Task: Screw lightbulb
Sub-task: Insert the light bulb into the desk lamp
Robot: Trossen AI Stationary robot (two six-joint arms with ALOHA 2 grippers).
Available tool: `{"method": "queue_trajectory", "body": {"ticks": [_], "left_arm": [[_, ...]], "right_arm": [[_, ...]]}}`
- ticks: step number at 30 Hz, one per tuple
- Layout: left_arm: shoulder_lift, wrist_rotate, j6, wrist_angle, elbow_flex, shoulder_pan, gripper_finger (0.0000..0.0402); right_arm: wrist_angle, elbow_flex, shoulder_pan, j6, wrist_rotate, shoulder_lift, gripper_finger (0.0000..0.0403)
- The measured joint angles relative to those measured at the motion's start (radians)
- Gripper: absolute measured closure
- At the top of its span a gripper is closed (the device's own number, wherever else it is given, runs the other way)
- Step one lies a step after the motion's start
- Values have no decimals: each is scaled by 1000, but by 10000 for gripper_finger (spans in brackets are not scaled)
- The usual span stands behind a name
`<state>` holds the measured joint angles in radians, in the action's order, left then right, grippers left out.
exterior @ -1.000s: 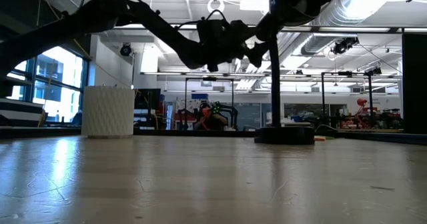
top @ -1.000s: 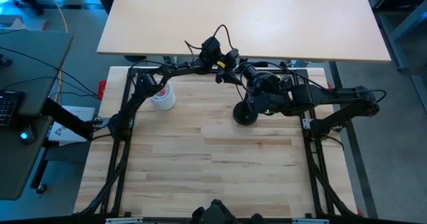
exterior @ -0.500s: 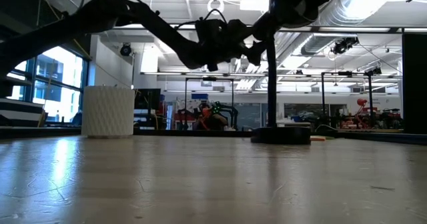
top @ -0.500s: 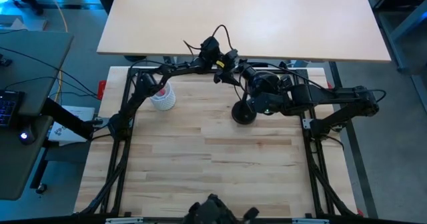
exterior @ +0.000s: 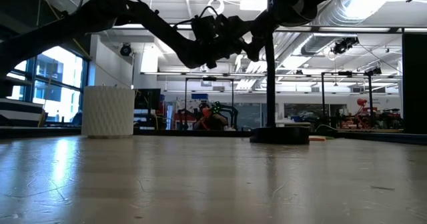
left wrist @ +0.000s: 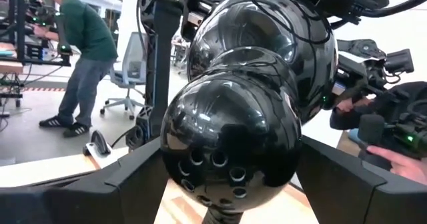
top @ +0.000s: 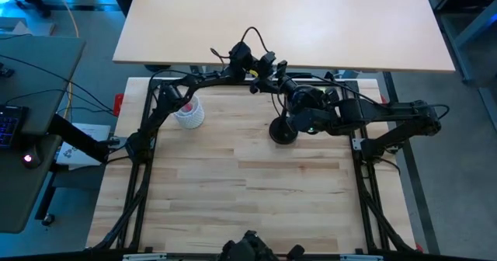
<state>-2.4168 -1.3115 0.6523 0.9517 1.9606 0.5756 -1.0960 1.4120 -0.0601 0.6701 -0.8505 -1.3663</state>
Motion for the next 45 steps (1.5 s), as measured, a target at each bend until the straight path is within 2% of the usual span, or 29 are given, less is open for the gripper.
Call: {"method": "queue_trajectory", "body": {"ticks": [7,16,23,28,36,40,45], "left_arm": [[0,-7,-18,-10,0,-19,105],[0,-69,-51,-11,6,-51,105],[0,-87,-49,15,6,-53,105],[0,-84,-2,57,5,-44,105],[0,-76,130,210,3,-12,106],[2,-62,181,257,3,-11,106],[2,-57,172,252,3,-25,106]], "right_arm": [[4,0,0,-2,3,0,157],[24,0,-1,-28,9,0,157],[73,0,1,-60,44,1,157],[76,0,1,7,60,14,157],[65,0,-1,11,57,58,157],[66,1,-1,-2,55,64,157],[76,1,-1,-90,77,64,157]]}}
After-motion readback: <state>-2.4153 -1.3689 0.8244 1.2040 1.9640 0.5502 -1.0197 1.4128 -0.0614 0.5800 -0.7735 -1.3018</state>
